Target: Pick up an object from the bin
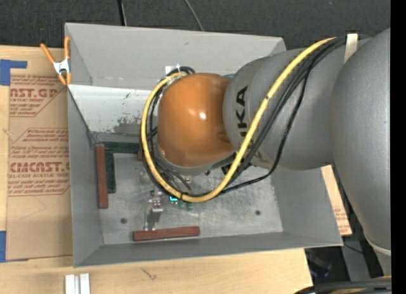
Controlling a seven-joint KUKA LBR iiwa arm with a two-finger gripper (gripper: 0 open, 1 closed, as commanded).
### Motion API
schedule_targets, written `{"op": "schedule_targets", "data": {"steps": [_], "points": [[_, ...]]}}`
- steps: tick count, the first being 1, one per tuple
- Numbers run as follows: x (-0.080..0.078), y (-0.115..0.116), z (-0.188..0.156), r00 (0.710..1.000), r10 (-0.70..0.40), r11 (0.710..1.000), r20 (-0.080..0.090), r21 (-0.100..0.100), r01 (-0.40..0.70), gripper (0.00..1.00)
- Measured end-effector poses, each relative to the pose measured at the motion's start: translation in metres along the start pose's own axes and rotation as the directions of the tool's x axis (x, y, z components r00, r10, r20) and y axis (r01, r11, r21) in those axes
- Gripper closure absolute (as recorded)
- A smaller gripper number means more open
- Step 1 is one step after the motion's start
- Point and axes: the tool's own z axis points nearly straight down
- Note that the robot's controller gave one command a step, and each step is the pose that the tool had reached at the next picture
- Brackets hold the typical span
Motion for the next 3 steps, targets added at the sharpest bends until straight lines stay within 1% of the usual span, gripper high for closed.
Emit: {"op": "schedule_targets", "data": {"steps": [1,2,3], "points": [[-0.002,-0.001,-0.004,1.0,0.002,1.0,0.007,-0.002,-0.002,0.0],[-0.004,-0.04,0.049,0.995,-0.1,0.995,0.011,-0.001,0.1,0.0],[-0.007,-0.057,0.083,0.994,-0.113,0.994,0.003,0.0,0.113,0.0]]}}
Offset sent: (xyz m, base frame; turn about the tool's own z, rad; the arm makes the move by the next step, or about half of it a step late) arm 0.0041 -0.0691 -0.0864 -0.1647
